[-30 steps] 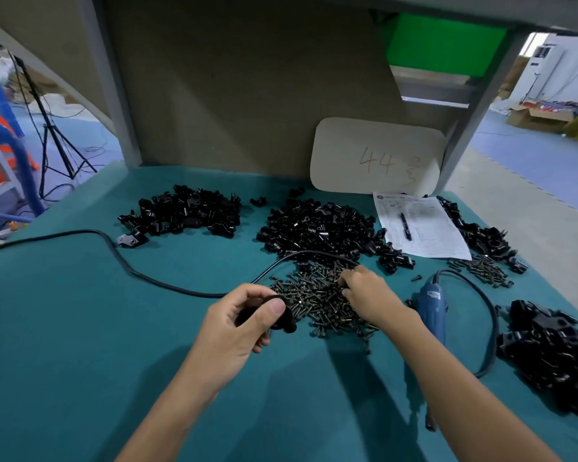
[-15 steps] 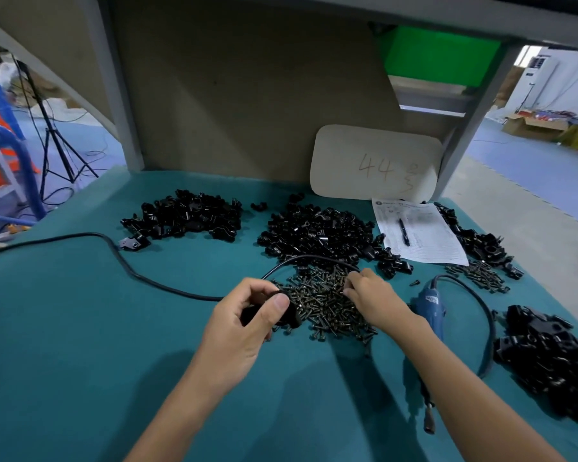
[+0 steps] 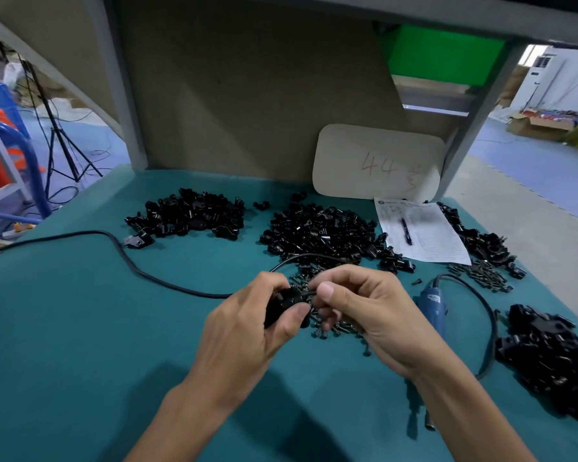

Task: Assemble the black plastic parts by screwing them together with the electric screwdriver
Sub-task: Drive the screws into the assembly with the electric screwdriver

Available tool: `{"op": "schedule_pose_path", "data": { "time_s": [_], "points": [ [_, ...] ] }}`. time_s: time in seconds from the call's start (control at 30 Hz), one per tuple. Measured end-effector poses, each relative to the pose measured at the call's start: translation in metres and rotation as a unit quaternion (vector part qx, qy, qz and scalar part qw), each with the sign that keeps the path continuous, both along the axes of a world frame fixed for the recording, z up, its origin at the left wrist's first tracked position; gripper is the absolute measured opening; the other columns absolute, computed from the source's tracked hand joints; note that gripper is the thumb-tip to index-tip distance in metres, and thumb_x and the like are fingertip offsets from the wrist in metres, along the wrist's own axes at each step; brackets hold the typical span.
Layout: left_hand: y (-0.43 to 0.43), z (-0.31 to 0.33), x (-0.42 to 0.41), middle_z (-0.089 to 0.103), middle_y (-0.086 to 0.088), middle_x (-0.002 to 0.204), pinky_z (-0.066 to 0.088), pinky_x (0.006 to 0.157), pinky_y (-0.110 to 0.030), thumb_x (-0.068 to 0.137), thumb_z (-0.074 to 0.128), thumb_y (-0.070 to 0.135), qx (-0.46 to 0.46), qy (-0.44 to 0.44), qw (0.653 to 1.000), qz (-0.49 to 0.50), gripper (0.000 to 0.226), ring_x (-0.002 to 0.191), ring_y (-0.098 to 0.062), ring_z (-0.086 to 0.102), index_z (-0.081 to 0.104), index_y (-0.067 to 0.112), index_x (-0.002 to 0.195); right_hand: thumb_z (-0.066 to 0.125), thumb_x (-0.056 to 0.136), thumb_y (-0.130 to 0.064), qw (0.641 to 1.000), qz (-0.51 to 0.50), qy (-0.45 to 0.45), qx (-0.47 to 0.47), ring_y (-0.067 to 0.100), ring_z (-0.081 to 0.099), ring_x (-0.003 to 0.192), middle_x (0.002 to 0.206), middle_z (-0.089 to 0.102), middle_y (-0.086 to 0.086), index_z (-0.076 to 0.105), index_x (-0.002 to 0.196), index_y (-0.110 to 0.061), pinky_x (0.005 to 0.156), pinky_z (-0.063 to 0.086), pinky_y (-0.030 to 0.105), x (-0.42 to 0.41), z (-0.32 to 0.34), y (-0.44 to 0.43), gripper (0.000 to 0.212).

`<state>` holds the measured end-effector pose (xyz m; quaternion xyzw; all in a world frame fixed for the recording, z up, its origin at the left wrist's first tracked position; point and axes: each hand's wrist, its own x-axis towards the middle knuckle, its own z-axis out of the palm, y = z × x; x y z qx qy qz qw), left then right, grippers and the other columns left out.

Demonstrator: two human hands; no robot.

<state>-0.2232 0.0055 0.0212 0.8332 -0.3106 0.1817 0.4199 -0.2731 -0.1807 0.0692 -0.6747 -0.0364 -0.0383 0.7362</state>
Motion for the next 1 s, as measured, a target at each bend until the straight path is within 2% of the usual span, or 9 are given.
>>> {"op": "schedule_pose_path", "data": {
  "time_s": [0.13, 0.23, 0.37, 0.5, 0.57, 0.67, 0.8, 0.9, 1.0],
  "points": [
    [-0.001, 0.0, -0.002, 0.052, 0.028, 0.078, 0.041, 0.066, -0.008, 0.092, 0.039, 0.072, -0.009, 0.014, 1.0, -0.018, 0.031, 0.081, 0.01, 0.053, 0.04, 0.042, 0.102, 0.073, 0.081, -0.022, 1.0, 0.023, 0.007, -0.001, 0.015, 0.063, 0.067, 0.076, 0.069, 0.008, 0.081, 0.089, -0.01, 0.062, 0.056, 0.026, -0.002, 0.002, 0.0, 0.016],
    [-0.002, -0.001, -0.003, 0.054, 0.027, 0.081, 0.04, 0.069, -0.008, 0.092, 0.042, 0.071, -0.021, 0.024, 0.999, -0.029, 0.03, 0.085, 0.007, 0.055, 0.043, 0.043, 0.103, 0.075, 0.082, -0.023, 0.996, -0.005, -0.02, -0.082, 0.016, 0.064, 0.068, 0.081, 0.073, 0.007, 0.08, 0.094, -0.011, 0.065, 0.055, 0.027, -0.003, 0.0, 0.002, 0.017],
    [-0.002, -0.001, 0.001, 0.057, 0.023, 0.092, 0.039, 0.076, -0.011, 0.096, 0.039, 0.07, -0.018, 0.006, 0.999, -0.027, 0.044, 0.088, -0.002, 0.054, 0.058, 0.033, 0.11, 0.076, 0.082, -0.021, 0.996, -0.004, -0.011, -0.091, 0.017, 0.068, 0.072, 0.087, 0.076, 0.009, 0.078, 0.099, -0.01, 0.07, 0.055, 0.024, -0.005, 0.002, -0.003, 0.02],
    [-0.002, 0.002, 0.001, 0.055, 0.019, 0.094, 0.038, 0.079, -0.012, 0.099, 0.039, 0.066, -0.016, -0.022, 0.999, -0.031, 0.053, 0.086, -0.005, 0.051, 0.065, 0.022, 0.11, 0.066, 0.098, -0.03, 0.969, 0.004, -0.051, -0.242, 0.01, 0.061, 0.069, 0.078, 0.068, 0.001, 0.07, 0.096, -0.019, 0.064, 0.05, 0.023, -0.006, 0.008, -0.005, 0.011],
    [-0.004, 0.003, 0.001, 0.055, 0.018, 0.094, 0.037, 0.079, -0.012, 0.099, 0.042, 0.062, -0.016, -0.042, 0.998, -0.032, 0.048, 0.085, -0.006, 0.049, 0.065, 0.021, 0.108, 0.055, 0.104, -0.038, 0.942, 0.012, -0.055, -0.33, 0.008, 0.051, 0.065, 0.072, 0.058, -0.006, 0.062, 0.091, -0.028, 0.059, 0.043, 0.029, -0.007, 0.01, -0.005, 0.018],
    [-0.006, 0.005, 0.002, 0.052, 0.017, 0.093, 0.035, 0.08, -0.01, 0.101, 0.044, 0.058, -0.006, -0.083, 0.996, -0.036, 0.043, 0.082, -0.005, 0.043, 0.065, 0.02, 0.104, 0.042, 0.103, -0.052, 0.908, 0.012, -0.055, -0.415, 0.007, 0.045, 0.062, 0.068, 0.049, -0.004, 0.05, 0.081, -0.029, 0.06, 0.043, 0.04, -0.009, 0.016, -0.005, 0.033],
    [-0.006, 0.004, 0.003, 0.046, 0.019, 0.094, 0.033, 0.081, -0.009, 0.103, 0.042, 0.056, -0.001, -0.107, 0.993, -0.045, 0.042, 0.082, -0.004, 0.038, 0.062, 0.02, 0.103, 0.04, 0.103, -0.051, 0.903, 0.037, -0.045, -0.426, 0.005, 0.042, 0.059, 0.063, 0.045, -0.01, 0.042, 0.073, -0.028, 0.057, 0.04, 0.036, -0.01, 0.023, -0.004, 0.038],
    [-0.006, 0.006, 0.003, 0.044, 0.019, 0.095, 0.033, 0.081, -0.01, 0.104, 0.043, 0.054, 0.01, -0.133, 0.99, -0.044, 0.042, 0.081, -0.006, 0.037, 0.064, 0.017, 0.104, 0.041, 0.103, -0.049, 0.917, 0.057, -0.04, -0.392, 0.009, 0.045, 0.059, 0.063, 0.044, -0.009, 0.044, 0.073, -0.026, 0.058, 0.042, 0.042, -0.01, 0.024, -0.006, 0.037],
    [-0.004, 0.01, 0.002, 0.051, 0.023, 0.092, 0.037, 0.078, -0.013, 0.101, 0.043, 0.062, 0.008, -0.051, 0.995, -0.081, 0.04, 0.082, -0.005, 0.047, 0.063, 0.026, 0.102, 0.045, 0.106, -0.048, 0.922, 0.07, -0.064, -0.374, 0.012, 0.051, 0.063, 0.07, 0.053, -0.001, 0.052, 0.083, -0.027, 0.06, 0.046, 0.041, -0.013, 0.023, -0.011, 0.032]
  ]
}}
